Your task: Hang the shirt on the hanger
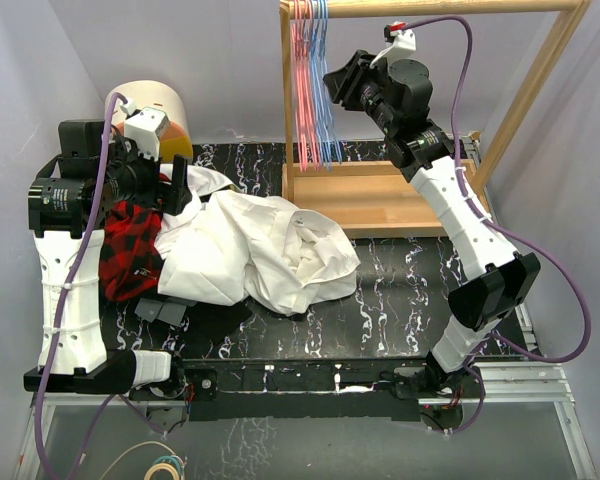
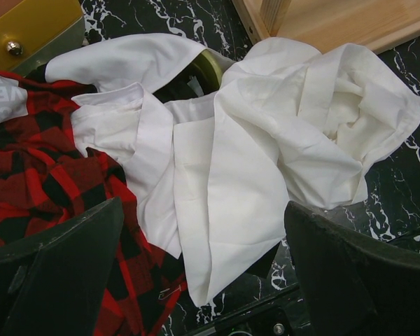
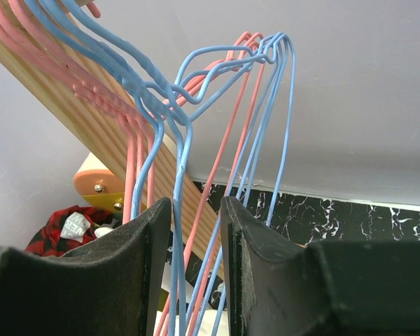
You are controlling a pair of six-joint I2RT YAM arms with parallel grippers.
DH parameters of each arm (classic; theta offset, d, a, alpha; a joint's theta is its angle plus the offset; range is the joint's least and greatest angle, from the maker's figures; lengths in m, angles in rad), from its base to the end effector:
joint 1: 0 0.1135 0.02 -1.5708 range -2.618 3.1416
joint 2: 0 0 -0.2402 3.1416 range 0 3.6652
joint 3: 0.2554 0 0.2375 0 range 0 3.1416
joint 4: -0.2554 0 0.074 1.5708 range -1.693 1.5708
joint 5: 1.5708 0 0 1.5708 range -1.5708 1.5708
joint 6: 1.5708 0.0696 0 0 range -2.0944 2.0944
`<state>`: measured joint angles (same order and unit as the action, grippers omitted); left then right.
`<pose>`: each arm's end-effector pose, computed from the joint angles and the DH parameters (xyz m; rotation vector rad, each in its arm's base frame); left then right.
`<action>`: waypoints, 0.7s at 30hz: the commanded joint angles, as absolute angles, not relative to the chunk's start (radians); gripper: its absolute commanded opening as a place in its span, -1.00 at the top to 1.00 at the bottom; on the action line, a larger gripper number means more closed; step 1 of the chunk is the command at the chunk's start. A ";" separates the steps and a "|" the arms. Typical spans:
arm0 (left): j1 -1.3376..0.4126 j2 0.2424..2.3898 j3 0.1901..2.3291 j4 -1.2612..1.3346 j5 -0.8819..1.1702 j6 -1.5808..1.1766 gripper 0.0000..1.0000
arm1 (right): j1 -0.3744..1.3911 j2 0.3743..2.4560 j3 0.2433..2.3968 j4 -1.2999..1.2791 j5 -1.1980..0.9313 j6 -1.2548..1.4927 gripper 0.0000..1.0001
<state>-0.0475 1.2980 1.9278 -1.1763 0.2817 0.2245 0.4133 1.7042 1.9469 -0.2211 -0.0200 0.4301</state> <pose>0.2248 -0.0301 0.4554 0.4490 2.0507 -0.1916 0.3696 0.1636 0.4681 -0.0029 1.5895 0.6793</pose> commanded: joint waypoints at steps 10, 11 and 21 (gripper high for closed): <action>-0.040 1.292 1.933 -1.189 0.311 0.230 -0.95 | 0.415 1.692 1.985 -0.233 0.100 0.347 0.29; -0.040 1.292 1.933 -1.188 0.312 0.230 -0.94 | 0.416 1.695 1.990 -0.240 0.109 0.340 0.29; -0.040 1.302 1.938 -1.204 0.342 0.241 -0.94 | 0.416 1.675 1.944 -0.245 0.130 0.304 0.18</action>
